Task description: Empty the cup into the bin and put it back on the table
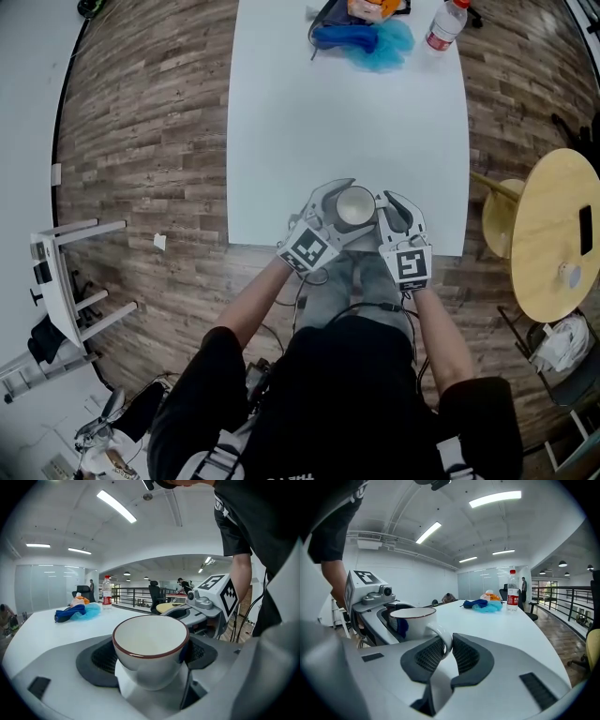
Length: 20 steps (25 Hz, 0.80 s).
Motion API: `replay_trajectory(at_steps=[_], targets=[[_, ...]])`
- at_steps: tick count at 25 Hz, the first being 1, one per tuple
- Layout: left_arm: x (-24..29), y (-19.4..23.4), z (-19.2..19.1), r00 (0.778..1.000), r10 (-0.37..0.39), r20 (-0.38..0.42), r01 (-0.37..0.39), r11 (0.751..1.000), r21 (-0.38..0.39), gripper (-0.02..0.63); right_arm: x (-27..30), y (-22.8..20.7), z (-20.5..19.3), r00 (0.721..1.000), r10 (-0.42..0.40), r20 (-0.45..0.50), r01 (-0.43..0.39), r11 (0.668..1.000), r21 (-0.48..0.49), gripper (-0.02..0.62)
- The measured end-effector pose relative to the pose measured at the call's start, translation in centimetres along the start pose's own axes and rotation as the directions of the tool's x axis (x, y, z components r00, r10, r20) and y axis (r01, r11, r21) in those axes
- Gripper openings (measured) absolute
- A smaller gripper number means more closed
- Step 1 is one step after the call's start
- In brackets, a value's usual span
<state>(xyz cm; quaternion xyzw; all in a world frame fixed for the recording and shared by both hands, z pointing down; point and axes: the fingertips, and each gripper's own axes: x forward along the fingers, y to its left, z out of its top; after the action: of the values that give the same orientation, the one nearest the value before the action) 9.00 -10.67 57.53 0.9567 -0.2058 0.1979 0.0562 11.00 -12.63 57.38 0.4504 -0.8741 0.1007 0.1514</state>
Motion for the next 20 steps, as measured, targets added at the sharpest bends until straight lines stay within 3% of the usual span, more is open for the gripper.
replay_trajectory(at_steps=[3,7,11,20], targets=[[0.1,-0.4,-0.6,1.0,-0.008,-0.026,0.008,1.0,0.006,0.41,-0.2,0.2,-0.6,0.999,0.037,-0.031,-0.036,0.999,0.028,0.057],[-0.2,-0.4,-0.1,1.0,0.001,0.003,-0.001,1.0,-0.01,0.41,-0.9,0.2,-0.7,0.997,0.063,-0.039,-0.061,0.997,0.049,0.078],[-1.1,-0.5,-0.2,1.0,-0.006,-0.009,0.005,1.0,-0.03,0.41,-1.7,0.3,-0.7,0.995,0.078,-0.062,-0.077,0.997,0.018,0.123],[-3.8,-1.4,-1.2,0.998,0.012,-0.063,-0.019,0.995,-0.097,0.41,-3.8,1.6,-1.9,0.974,0.177,-0.139,-0.177,0.984,0.014,0.124]])
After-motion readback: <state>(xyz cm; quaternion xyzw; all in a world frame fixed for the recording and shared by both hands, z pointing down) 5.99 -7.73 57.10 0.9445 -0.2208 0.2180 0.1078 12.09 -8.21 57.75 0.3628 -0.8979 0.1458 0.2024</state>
